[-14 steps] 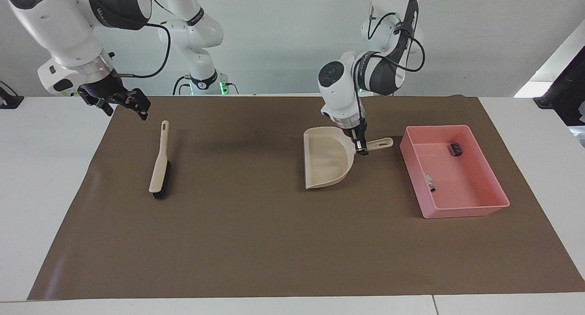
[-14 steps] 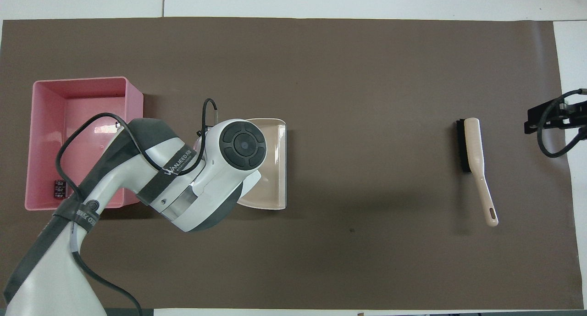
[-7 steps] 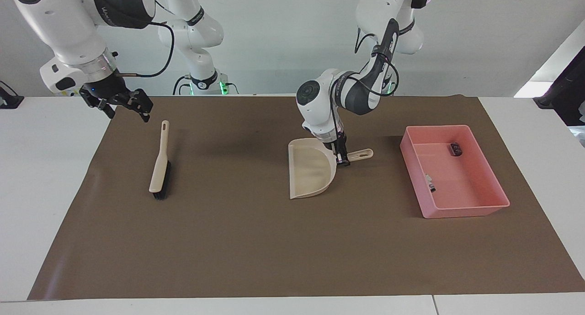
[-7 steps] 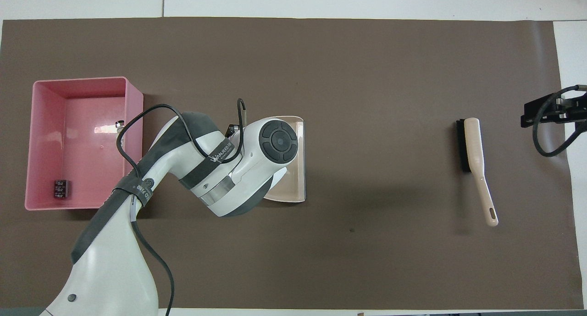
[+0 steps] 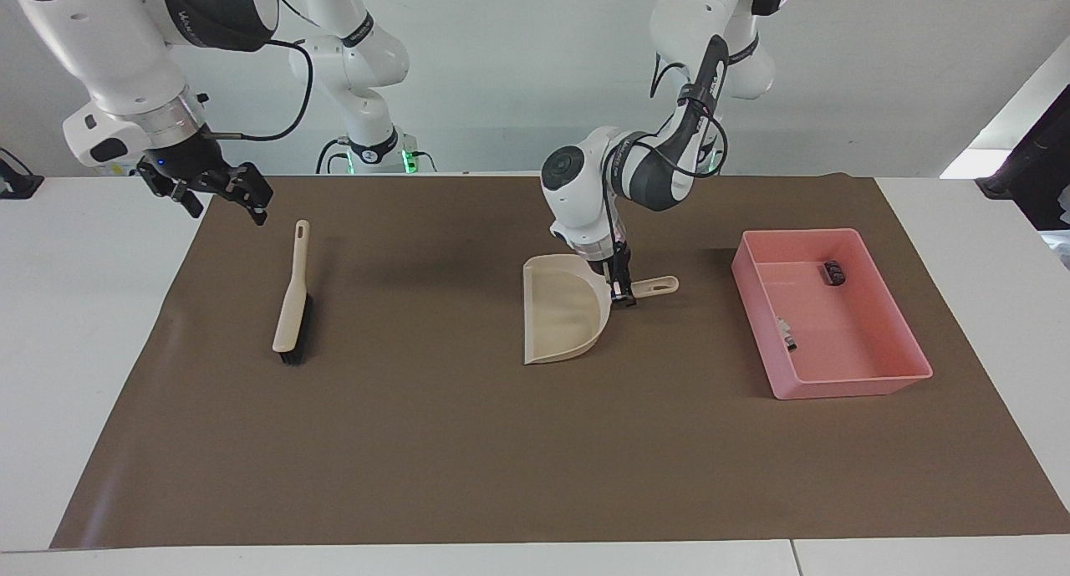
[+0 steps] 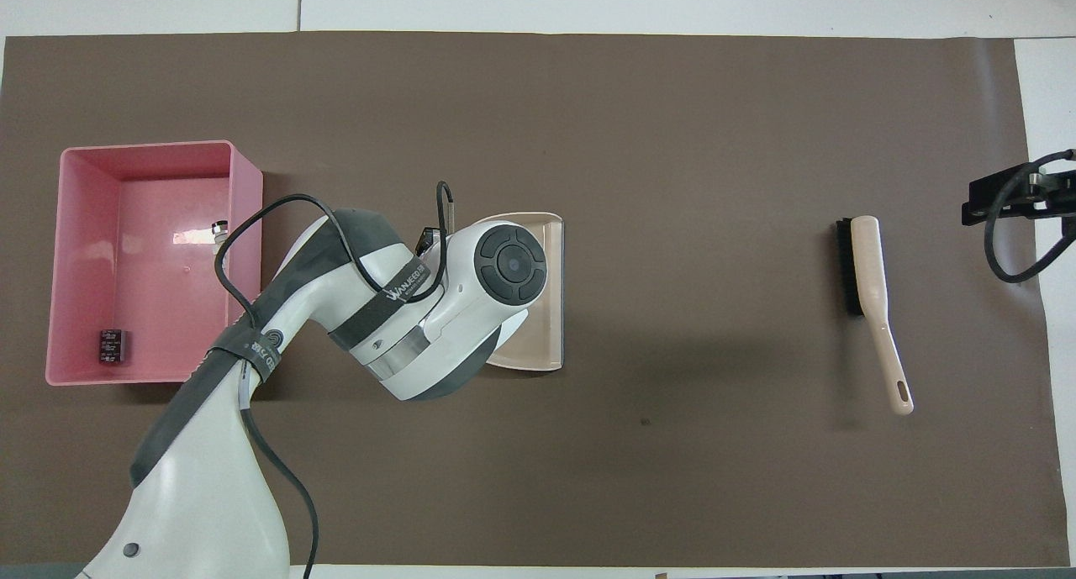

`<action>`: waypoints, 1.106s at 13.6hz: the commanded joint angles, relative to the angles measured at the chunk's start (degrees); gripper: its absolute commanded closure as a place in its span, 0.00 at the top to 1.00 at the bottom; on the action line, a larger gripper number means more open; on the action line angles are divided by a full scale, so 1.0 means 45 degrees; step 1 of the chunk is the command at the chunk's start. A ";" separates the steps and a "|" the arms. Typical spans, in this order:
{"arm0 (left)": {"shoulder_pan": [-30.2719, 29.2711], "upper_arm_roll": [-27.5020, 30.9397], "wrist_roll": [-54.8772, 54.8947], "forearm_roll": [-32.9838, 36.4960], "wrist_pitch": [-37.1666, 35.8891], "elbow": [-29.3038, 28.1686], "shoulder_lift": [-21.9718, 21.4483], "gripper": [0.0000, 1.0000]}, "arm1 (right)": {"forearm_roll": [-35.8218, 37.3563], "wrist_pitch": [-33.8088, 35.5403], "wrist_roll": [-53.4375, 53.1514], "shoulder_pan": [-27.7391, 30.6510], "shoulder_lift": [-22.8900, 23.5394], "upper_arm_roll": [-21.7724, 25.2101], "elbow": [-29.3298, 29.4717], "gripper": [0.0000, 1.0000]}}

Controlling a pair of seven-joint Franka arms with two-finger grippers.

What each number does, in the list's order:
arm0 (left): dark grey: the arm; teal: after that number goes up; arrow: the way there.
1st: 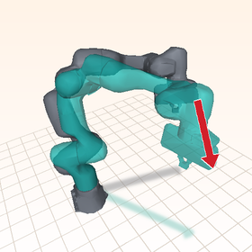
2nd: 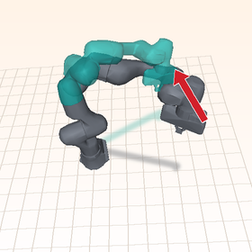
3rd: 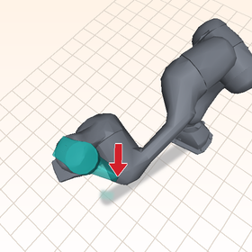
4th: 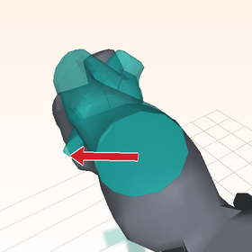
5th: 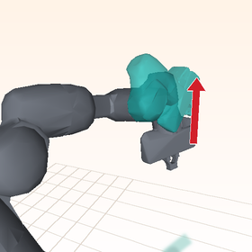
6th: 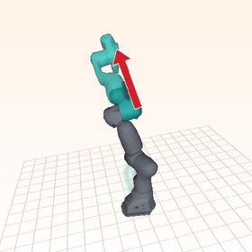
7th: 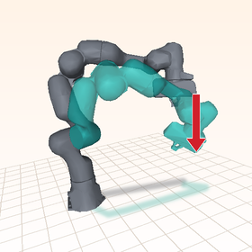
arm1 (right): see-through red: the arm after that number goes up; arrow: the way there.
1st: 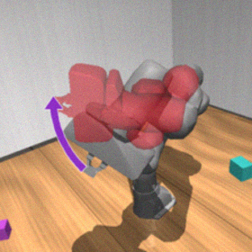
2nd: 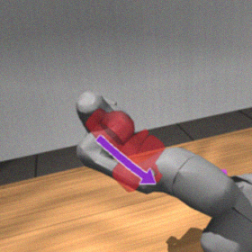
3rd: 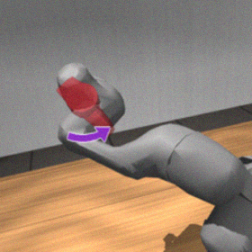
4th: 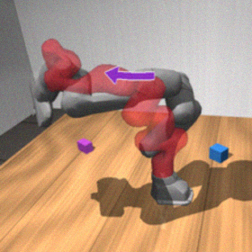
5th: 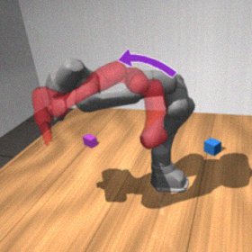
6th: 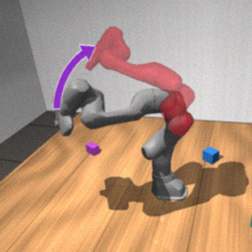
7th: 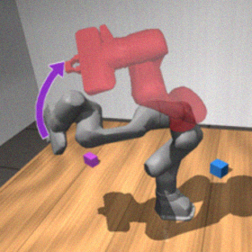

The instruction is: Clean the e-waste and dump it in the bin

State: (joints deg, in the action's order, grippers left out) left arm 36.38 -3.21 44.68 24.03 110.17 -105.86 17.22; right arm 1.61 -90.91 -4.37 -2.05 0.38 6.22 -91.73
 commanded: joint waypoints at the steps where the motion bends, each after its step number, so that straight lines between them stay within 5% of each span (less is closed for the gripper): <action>1: 0.0060 0.0205 -0.0144 -0.0146 0.0146 -0.0557 -0.1011 0.49 | -0.0163 -0.0305 -0.0161 0.0006 -0.0259 -0.0015 -0.0339 1.00; 3: -0.0212 0.0186 -0.0454 -0.0165 -0.0261 -0.0673 -0.1441 0.62 | -0.0163 -0.0383 -0.0141 0.0083 -0.0240 -0.0015 -0.0339 1.00; 4: -0.0427 0.0186 -0.1540 -0.0223 -0.0825 -0.0752 -0.1791 0.92 | -0.0163 -0.0383 -0.0160 0.0084 -0.0240 -0.0015 -0.0339 1.00; 5: -0.0738 0.0186 -0.2981 -0.0243 -0.1159 -0.0830 -0.1950 1.00 | -0.0163 -0.0345 -0.0083 0.0103 -0.0240 -0.0015 -0.0339 1.00; 9: -0.2005 0.0264 -0.5768 -0.0884 -0.2237 -0.0791 -0.2593 1.00 | -0.0124 -0.0383 0.0015 -0.0052 -0.0259 -0.0053 -0.0319 1.00; 15: -0.5230 0.0342 -0.9983 -0.4107 -0.2198 -0.0111 -0.3474 1.00 | 0.0052 -0.0696 0.0718 -0.0092 -0.0259 -0.0249 -0.0300 1.00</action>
State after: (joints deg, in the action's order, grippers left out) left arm 15.94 -1.33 6.22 8.88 100.40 -107.31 2.94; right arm 1.62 -92.81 -2.78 -2.70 0.36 5.71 -91.73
